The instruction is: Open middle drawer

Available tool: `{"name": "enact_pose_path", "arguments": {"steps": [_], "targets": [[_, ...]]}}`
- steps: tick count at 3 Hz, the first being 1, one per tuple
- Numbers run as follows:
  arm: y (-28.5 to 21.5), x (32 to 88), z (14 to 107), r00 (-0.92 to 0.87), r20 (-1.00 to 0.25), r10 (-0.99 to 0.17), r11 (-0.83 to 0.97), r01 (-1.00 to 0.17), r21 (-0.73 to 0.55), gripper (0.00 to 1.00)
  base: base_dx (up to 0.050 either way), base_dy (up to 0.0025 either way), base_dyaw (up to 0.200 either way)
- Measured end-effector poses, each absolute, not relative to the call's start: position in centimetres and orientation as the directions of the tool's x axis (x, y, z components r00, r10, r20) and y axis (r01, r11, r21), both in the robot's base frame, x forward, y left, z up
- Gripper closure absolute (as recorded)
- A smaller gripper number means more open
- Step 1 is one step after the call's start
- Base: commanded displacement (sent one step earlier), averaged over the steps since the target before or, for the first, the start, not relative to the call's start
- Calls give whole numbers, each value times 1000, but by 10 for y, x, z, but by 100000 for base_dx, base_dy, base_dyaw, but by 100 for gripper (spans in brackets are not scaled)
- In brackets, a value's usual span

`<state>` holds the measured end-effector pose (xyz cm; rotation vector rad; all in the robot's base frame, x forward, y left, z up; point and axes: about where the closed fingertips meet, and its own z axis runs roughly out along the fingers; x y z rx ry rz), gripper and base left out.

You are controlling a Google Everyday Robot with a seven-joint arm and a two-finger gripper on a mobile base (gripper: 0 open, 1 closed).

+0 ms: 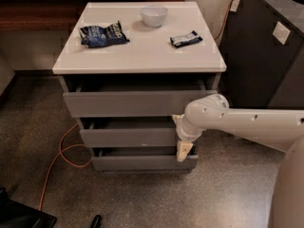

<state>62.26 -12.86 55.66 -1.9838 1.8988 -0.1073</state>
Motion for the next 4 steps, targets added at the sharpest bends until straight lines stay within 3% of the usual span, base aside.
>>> {"name": "enact_pose_path", "arguments": {"steps": [4], "targets": [[-112, 670, 472, 147, -181, -972, -81, -941, -328, 0, 0, 0, 0]]}}
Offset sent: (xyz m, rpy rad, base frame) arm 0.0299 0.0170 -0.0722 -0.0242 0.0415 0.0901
